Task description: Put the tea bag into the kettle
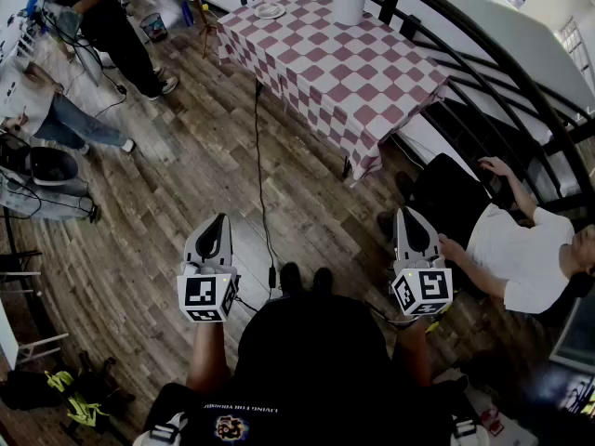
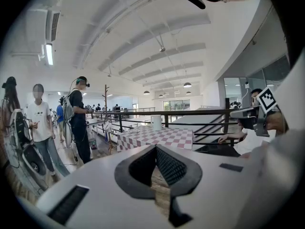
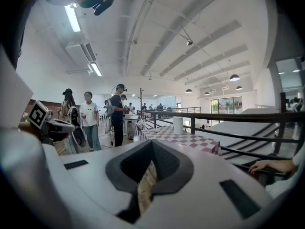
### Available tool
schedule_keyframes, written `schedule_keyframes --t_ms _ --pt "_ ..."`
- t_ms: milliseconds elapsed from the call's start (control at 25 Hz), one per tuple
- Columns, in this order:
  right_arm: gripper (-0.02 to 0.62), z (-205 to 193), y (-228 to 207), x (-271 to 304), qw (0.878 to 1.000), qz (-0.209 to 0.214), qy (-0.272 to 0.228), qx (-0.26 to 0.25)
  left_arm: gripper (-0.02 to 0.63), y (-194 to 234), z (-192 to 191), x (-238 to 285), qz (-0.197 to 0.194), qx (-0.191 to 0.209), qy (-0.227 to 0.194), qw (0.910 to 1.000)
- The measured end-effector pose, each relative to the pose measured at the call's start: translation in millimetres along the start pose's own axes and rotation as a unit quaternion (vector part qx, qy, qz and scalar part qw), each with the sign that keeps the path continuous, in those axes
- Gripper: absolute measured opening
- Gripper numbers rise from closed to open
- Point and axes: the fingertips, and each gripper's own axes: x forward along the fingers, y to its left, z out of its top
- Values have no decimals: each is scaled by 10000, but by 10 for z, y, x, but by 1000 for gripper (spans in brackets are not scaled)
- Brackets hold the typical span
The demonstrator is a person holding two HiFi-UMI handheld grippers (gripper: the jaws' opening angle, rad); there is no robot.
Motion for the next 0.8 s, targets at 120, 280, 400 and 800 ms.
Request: schedule_keyframes --t_ms 120,280,400,800 --pt "17 2 30 11 10000 13 8 -12 8 27 -19 -5 0 -18 16 10000" --pt "16 -13 43 10 10000 7 20 -16 8 37 -54 -13 3 -23 34 10000" --pt "16 -18 62 5 10000 14 13 -29 8 52 -76 -32 20 -32 37 10000" --pt "18 33 153 7 9998 73 -89 181 8 107 -62 -79 -31 -30 38 10000"
